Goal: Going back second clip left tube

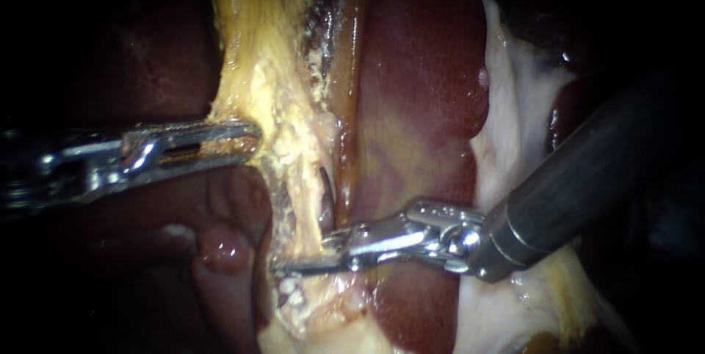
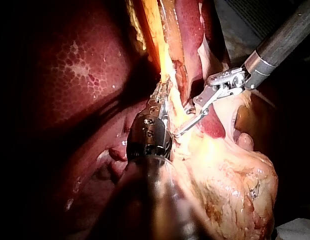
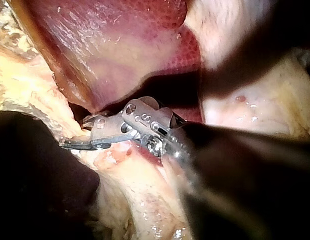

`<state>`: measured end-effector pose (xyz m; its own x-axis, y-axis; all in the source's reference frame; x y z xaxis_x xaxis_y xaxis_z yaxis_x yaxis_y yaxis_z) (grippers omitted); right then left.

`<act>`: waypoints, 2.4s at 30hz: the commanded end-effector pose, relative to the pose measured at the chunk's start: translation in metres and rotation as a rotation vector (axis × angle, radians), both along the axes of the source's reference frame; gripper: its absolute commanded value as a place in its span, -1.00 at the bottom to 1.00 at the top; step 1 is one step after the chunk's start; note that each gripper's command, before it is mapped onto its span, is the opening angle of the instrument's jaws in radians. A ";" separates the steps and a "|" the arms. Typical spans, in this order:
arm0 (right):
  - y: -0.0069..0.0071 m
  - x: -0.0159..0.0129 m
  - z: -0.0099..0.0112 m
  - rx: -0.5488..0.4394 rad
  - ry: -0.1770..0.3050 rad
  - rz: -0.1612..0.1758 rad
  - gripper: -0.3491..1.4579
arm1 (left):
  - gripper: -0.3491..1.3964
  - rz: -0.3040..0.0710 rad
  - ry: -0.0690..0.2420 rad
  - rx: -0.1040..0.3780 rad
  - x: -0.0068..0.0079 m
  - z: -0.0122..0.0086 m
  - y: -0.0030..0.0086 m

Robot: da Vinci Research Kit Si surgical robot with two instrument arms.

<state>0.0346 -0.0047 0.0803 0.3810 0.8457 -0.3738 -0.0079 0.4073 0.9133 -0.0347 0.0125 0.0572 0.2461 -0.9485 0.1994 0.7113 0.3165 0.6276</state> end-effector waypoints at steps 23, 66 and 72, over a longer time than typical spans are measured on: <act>0.0016 -0.0021 -0.0014 -0.181 0.079 0.069 0.05 | -1.00 0.001 -0.001 0.000 0.0002 -0.0001 -0.0001; 0.0094 -0.0136 -0.0088 -0.661 0.228 0.034 0.05 | -1.00 0.045 0.014 0.020 -0.0045 0.0099 -0.0027; 0.0096 -0.0141 -0.0091 -0.675 0.234 0.030 0.05 | -1.00 0.046 0.012 0.021 -0.0048 0.0098 -0.0030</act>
